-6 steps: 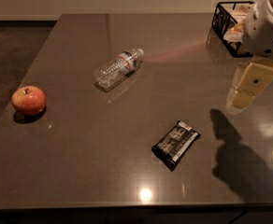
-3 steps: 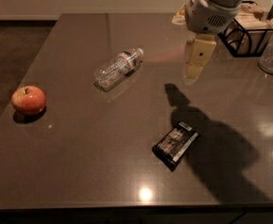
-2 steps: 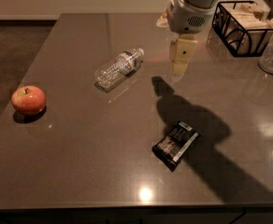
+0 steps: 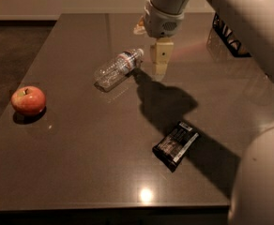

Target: Move water bottle near rxbar chocolate

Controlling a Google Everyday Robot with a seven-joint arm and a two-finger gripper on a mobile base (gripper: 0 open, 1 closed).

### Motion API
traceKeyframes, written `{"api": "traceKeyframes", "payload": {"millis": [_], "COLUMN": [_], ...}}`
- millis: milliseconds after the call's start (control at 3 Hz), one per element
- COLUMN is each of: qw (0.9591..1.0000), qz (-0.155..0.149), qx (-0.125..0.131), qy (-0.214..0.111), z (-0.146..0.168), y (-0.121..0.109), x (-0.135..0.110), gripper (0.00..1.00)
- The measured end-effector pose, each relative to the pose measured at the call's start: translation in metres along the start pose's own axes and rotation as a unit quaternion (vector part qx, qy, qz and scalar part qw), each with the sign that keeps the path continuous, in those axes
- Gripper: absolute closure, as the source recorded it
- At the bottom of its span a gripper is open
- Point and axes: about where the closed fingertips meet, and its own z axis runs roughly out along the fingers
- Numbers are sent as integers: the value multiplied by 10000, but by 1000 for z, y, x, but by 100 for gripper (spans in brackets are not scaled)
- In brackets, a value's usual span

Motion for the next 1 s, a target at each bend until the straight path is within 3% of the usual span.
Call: {"api": "traceKeyframes", "payload": {"millis": [1000], "qw": [9959], "qz": [-734], "qx": [-529], "qy": [-97], "z": [62], "y": [-30], "x": [-20], "gripper": [0]}}
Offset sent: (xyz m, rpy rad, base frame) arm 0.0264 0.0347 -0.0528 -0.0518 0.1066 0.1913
